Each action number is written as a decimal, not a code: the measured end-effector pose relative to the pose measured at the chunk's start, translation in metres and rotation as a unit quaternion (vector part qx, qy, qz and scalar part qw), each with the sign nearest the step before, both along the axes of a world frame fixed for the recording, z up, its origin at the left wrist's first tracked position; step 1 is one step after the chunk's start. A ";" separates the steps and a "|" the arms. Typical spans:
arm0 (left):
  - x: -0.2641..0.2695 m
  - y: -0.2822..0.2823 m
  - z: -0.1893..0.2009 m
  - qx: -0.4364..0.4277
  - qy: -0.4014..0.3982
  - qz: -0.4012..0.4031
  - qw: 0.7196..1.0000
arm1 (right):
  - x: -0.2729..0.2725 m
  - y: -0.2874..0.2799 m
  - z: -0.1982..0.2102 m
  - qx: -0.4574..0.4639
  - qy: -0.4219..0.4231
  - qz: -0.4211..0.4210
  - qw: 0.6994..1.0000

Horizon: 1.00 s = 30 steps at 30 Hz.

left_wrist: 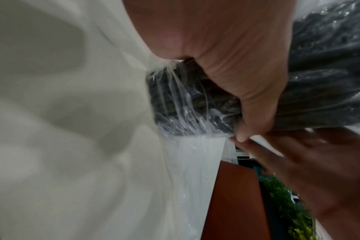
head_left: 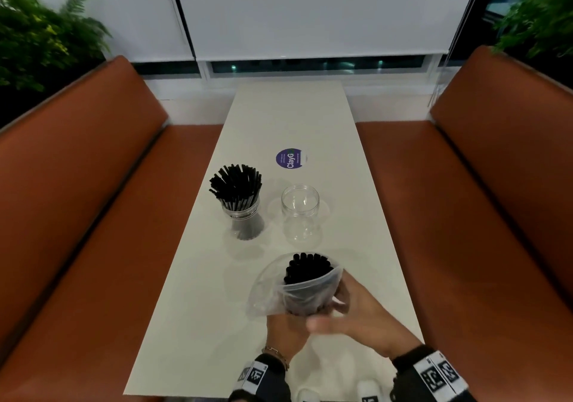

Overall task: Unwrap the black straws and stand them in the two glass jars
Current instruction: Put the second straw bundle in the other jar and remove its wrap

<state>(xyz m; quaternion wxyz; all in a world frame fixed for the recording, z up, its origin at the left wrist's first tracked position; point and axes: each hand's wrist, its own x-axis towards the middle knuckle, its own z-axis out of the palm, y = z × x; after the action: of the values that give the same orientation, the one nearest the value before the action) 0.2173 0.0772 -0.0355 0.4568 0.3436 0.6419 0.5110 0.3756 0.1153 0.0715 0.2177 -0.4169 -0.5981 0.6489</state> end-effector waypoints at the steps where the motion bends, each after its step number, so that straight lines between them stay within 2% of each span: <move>1: 0.001 0.001 -0.003 -0.005 0.004 0.003 1.000 | -0.003 -0.001 0.013 0.012 0.002 -0.038 0.999; 3: 0.006 0.000 -0.003 -0.015 0.026 -0.003 1.000 | -0.013 -0.004 0.030 0.037 -0.039 -0.128 0.990; 5: 0.007 -0.001 -0.007 -0.016 0.035 0.006 0.999 | -0.022 -0.005 0.038 0.047 -0.067 -0.183 0.980; 15: 0.011 -0.001 -0.008 -0.055 0.007 0.016 0.998 | -0.016 -0.017 0.027 0.045 -0.062 -0.178 0.981; 22: 0.011 0.000 -0.014 -0.037 0.015 0.017 0.999 | -0.001 -0.023 0.013 0.076 -0.014 -0.222 0.972; 30: 0.014 -0.004 -0.005 -0.022 0.050 0.028 0.998 | -0.005 -0.031 0.005 0.112 -0.050 -0.312 0.942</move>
<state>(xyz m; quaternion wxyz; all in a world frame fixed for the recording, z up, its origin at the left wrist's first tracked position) 0.2308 0.0734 -0.0408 0.4173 0.3407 0.6840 0.4919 0.3710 0.0840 0.0765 0.4244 -0.5872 -0.5173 0.4555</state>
